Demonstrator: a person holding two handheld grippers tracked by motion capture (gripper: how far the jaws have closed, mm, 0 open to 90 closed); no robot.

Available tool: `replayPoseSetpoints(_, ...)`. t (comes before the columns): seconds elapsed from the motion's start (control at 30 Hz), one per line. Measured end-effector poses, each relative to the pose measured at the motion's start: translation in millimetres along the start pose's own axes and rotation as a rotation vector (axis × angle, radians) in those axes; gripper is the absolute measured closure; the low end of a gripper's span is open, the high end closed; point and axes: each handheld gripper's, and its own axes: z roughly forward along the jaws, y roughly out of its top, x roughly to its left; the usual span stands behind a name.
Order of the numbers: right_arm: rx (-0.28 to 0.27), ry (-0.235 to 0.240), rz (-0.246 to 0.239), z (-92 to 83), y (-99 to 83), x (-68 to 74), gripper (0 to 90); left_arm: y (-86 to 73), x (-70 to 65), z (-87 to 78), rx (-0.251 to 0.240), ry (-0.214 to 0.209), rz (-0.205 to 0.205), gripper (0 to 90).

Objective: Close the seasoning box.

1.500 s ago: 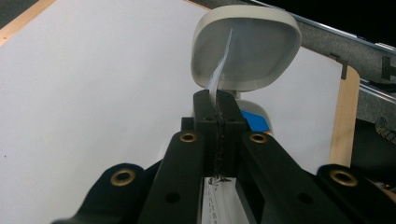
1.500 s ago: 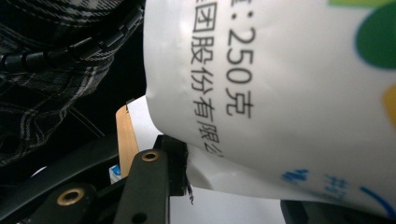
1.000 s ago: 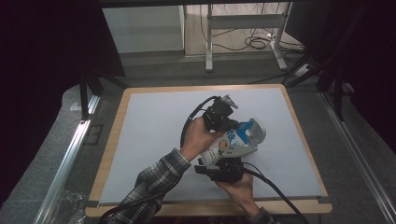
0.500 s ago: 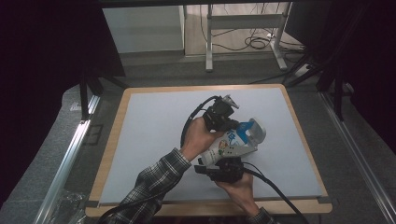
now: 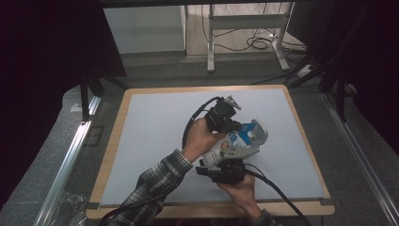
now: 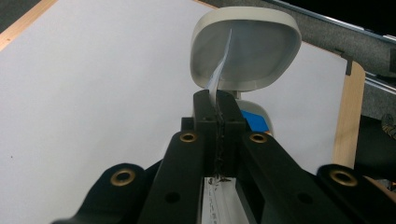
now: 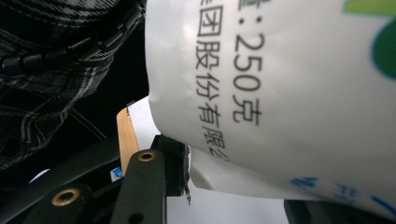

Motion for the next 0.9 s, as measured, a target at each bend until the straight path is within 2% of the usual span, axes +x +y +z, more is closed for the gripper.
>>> replayPoseSetpoints(0.9,-0.003,0.001,0.003,-0.1,0.4,0.3,61.9,2.0,-0.7,0.8,0.011,0.000,0.006,89.5)
